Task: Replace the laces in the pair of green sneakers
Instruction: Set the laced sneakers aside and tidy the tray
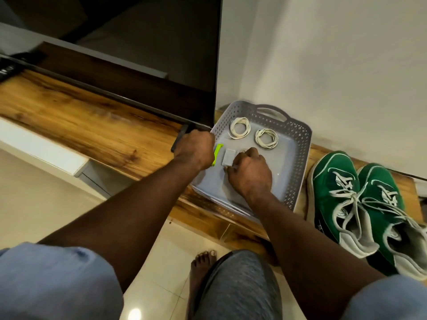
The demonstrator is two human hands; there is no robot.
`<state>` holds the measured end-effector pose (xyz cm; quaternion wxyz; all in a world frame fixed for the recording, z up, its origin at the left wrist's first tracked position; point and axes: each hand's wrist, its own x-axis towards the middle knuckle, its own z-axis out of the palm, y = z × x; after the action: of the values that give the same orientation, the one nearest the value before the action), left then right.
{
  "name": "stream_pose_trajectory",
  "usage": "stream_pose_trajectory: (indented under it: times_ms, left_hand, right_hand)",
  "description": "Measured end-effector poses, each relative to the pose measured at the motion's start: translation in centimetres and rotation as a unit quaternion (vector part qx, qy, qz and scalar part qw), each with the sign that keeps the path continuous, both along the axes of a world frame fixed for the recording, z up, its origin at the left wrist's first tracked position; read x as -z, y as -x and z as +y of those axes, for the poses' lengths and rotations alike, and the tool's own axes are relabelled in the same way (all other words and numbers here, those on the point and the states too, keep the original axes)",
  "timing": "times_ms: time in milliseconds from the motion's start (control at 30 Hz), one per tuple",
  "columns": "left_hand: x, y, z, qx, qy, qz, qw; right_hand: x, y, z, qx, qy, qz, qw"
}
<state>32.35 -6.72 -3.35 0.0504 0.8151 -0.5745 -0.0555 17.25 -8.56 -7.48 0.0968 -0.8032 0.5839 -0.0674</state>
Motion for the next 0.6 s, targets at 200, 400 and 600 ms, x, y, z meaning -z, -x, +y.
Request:
stream_pose_trajectory:
  times_ms: [200,400,600]
  left_hand:
    - [0.9,0.2,0.9,0.002,0.005,0.035,0.999]
    - [1.2,0.1,1.2,0.022,-0.004,0.029,0.999]
    - [1.8,0.0,1.3,0.026,-0.010,0.017,0.999]
  right_hand:
    - [0.2,-1.5,0.1,-0.032,0.003,0.007,0.999]
    - [0.3,-1.5,0.2,-0.049,0.006,0.007,0.999]
    - [0.7,-1.2,0.1,-0.049,0.008,0.003,0.999]
